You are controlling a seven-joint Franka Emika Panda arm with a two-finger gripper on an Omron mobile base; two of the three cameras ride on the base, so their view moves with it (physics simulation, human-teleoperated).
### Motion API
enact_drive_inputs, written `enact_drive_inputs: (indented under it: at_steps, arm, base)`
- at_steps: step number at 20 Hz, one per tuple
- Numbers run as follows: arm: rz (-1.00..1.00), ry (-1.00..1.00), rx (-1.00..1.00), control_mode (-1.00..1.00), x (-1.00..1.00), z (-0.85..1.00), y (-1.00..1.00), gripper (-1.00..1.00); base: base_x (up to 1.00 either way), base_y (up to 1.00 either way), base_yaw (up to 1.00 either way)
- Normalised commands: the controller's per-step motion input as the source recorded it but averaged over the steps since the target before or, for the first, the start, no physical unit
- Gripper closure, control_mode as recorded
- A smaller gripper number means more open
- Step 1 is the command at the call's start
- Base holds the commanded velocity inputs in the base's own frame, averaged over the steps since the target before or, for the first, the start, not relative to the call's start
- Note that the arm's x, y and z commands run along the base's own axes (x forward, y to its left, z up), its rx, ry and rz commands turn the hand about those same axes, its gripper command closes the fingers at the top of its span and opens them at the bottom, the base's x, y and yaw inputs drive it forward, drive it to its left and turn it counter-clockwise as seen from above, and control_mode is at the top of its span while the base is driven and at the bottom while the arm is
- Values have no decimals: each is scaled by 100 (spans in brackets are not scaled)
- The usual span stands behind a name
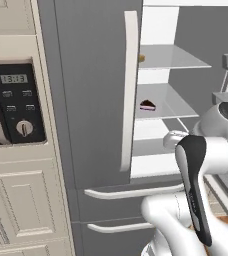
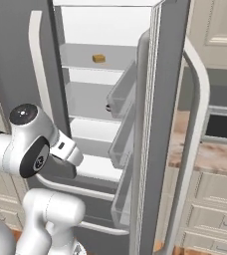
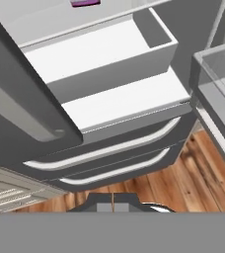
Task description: Take the cakes from the fridge and place them on the empty tray on the dining counter.
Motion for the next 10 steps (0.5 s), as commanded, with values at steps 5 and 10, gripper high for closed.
enact_drive_inputs:
  at_steps: [5,10]
  arm:
    - [0,0,0,100,0,0,0,100]
    - [0,0,0,100,0,0,0,100]
  base:
    - [32,-23,5]
    - [30,-28,7]
